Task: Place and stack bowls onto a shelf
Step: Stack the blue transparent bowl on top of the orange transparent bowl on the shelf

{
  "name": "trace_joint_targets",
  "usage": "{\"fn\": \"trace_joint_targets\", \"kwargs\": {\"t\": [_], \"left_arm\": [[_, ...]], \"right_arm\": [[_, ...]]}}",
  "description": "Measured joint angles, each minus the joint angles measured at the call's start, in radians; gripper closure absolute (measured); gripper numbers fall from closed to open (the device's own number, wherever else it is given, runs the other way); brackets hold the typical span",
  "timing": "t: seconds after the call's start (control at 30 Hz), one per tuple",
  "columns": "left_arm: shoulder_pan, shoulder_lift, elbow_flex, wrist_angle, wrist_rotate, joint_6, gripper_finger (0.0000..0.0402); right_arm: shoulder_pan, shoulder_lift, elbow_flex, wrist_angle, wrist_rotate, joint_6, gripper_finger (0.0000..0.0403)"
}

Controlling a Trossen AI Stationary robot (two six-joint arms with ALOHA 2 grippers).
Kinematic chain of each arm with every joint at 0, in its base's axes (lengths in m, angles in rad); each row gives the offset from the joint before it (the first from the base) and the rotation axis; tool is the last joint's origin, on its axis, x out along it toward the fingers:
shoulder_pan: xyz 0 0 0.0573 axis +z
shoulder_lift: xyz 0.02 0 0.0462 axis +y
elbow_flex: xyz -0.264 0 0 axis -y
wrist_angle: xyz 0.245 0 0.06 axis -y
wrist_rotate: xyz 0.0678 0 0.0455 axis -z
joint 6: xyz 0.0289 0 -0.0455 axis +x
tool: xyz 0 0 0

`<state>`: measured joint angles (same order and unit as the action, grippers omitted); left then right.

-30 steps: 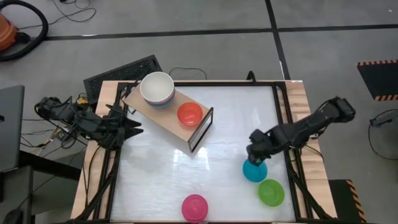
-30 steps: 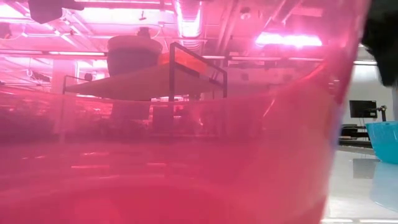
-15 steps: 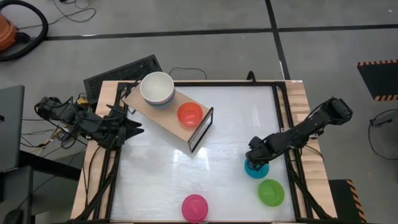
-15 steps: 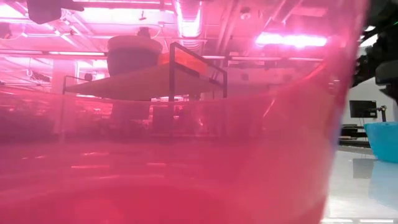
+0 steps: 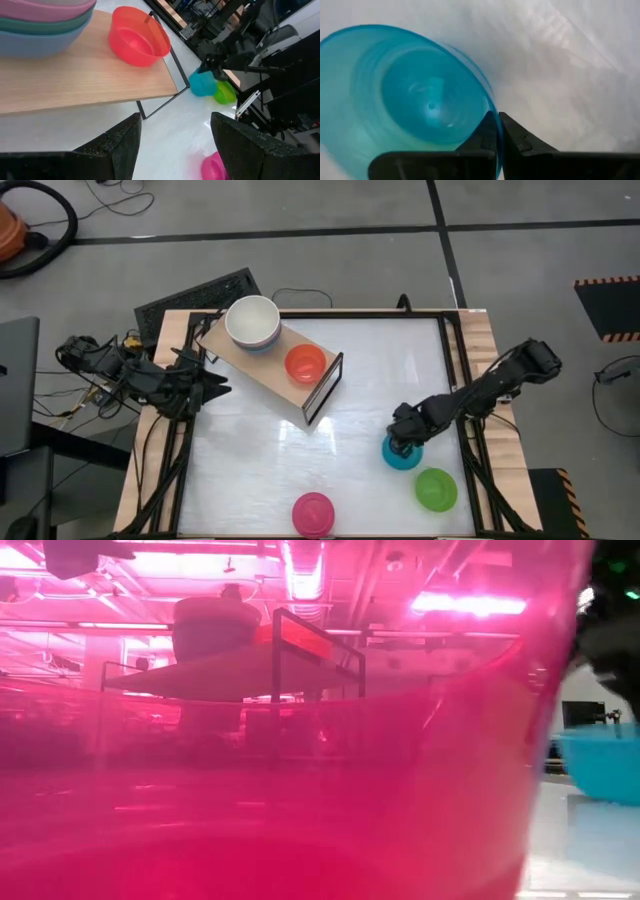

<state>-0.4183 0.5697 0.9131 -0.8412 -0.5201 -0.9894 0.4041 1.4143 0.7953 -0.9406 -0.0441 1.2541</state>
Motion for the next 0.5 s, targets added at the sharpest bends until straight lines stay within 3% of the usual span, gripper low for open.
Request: {"fn": "trace_joint_targets", "kwargs": {"t": [0.23,0.5], "left_arm": [[0.0,0.0,0.0,-0.013,0.0,0.0,0.0175],[0.0,0.0,0.0,-0.035,0.015,-0.001,0.0175]], "right_arm": [[-0.137,-0.017,0.283,-0.143,0.005,-0.067,0.038],[-0.372,0.064,0.698,-0.196,0.08,-0.324,0.038]]}}
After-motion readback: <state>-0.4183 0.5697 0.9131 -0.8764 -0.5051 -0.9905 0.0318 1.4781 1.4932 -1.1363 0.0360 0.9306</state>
